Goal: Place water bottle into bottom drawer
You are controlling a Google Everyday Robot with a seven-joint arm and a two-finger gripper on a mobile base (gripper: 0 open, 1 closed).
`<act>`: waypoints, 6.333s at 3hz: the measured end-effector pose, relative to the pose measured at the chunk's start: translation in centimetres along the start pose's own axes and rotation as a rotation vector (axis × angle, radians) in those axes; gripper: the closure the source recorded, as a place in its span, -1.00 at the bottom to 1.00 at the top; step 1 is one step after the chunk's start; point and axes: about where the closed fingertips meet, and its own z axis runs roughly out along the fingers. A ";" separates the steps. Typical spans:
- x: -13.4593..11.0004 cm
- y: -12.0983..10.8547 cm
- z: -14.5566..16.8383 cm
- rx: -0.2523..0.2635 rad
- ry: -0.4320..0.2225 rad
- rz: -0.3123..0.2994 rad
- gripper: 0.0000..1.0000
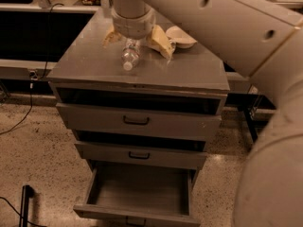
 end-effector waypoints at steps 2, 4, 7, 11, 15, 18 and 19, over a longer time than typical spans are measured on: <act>3.1 -5.4 6.3 0.044 0.031 -0.066 -1.00; 5.7 -7.0 11.1 0.050 0.067 -0.098 -1.00; 6.7 -5.9 13.5 0.031 0.036 -0.099 0.28; -5.5 -2.6 0.1 0.352 -0.177 -0.108 1.00; -11.9 5.5 -0.5 0.507 -0.336 0.003 1.00; -18.9 8.4 11.0 0.746 -0.360 0.046 1.00; -18.9 8.4 11.0 0.746 -0.360 0.046 1.00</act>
Offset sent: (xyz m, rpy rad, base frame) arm 0.1025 0.0659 -0.0632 0.0316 -0.0681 0.1036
